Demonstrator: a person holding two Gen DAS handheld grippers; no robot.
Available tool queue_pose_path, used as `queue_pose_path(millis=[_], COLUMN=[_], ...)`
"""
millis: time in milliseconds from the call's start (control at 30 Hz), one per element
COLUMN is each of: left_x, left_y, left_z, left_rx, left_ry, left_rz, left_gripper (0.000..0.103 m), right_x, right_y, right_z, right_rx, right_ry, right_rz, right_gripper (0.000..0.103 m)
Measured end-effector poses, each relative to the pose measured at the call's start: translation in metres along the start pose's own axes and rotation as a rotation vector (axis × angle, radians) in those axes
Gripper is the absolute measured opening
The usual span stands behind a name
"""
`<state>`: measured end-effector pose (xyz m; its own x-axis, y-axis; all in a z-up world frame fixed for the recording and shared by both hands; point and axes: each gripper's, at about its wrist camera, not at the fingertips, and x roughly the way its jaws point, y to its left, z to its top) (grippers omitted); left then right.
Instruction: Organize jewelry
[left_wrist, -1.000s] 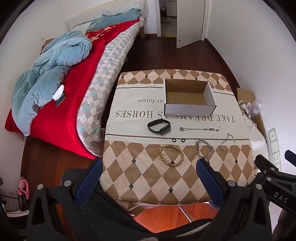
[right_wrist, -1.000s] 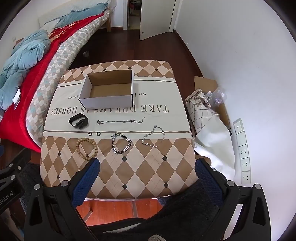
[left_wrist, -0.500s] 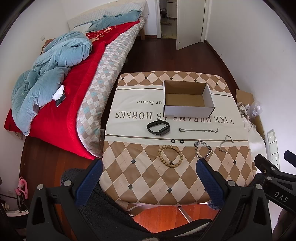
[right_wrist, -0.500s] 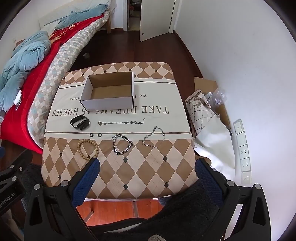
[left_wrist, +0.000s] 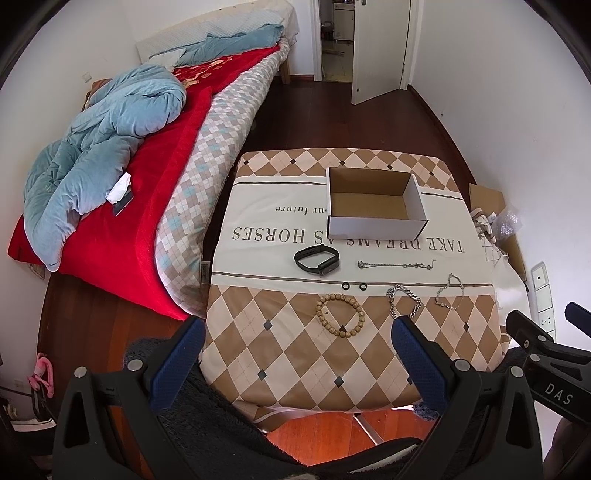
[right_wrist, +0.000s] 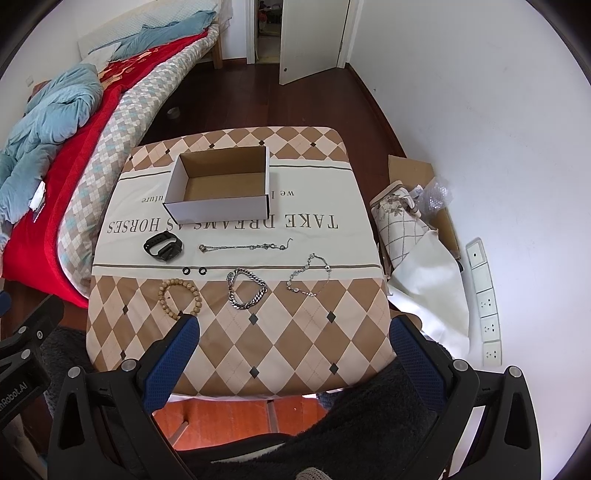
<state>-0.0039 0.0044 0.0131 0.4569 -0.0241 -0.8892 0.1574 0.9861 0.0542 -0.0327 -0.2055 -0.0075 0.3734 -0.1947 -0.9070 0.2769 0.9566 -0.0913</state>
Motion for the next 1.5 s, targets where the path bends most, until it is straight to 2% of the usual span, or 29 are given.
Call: queue_pose_path(millis=[1500], left_x=[-0.010], left_y=[-0.002], left_z=[0.002], left_rx=[0.002], left_ry=[-0.026], left_rz=[0.002], left_gripper=[0.103], right_x=[-0.011], right_y=[-0.001], right_z=[0.001], right_rx=[0.002], right_ry=[-0.017], right_rz=[0.002], right_gripper=[0.103])
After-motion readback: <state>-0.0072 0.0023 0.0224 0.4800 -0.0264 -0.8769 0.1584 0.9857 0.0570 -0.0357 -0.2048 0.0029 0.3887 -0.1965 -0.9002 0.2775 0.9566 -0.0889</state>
